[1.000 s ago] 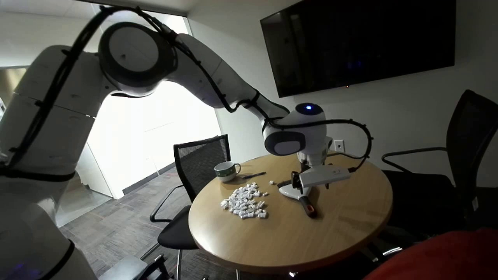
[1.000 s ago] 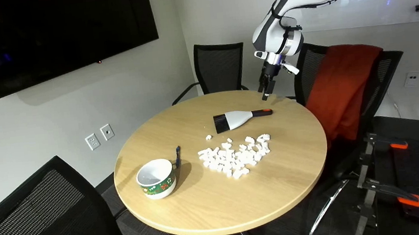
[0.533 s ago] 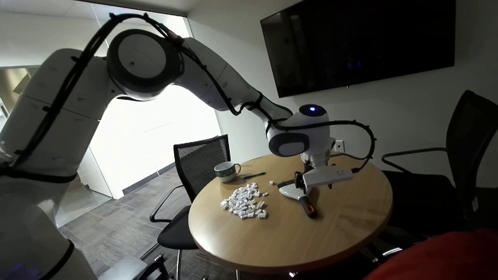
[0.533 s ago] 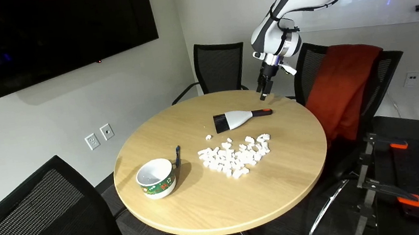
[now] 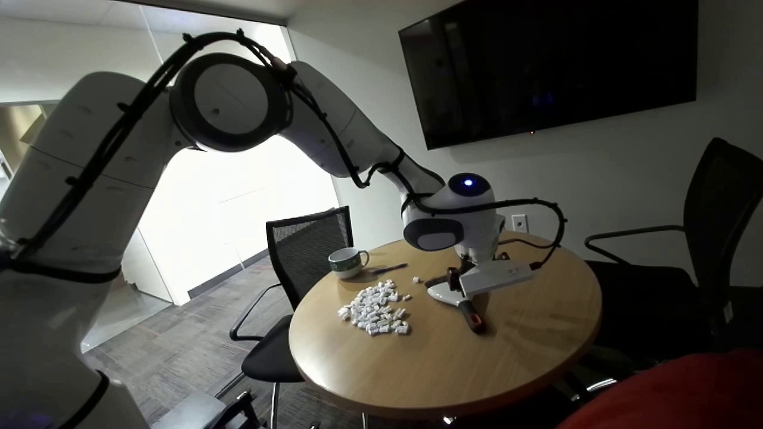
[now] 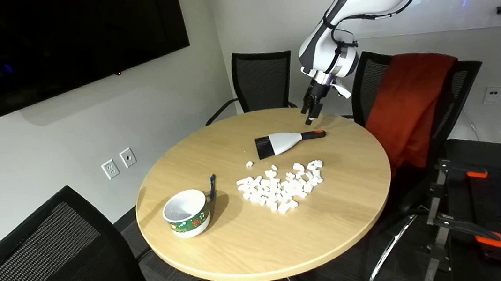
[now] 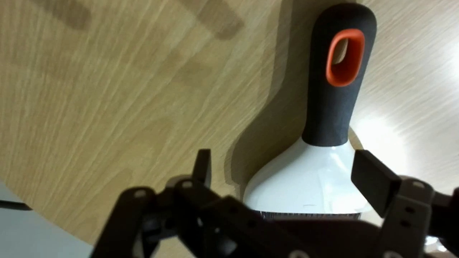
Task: Sweep the pieces of paper to the right
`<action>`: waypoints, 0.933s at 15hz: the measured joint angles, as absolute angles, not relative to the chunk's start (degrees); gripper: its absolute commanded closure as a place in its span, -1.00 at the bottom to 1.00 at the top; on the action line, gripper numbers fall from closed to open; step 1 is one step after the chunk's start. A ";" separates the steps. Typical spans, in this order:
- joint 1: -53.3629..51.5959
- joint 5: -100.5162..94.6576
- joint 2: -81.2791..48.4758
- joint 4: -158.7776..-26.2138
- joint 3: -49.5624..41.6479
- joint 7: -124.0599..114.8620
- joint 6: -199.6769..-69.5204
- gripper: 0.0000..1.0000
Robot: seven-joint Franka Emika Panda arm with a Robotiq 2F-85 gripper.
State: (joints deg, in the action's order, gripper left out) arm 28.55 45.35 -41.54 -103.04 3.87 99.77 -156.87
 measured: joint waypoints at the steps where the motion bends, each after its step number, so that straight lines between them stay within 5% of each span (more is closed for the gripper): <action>1: 29.71 46.63 -41.94 -103.37 5.65 101.64 -158.41 -1.00; 14: 35.20 56.44 -45.06 -105.72 12.42 118.06 -160.21 -1.00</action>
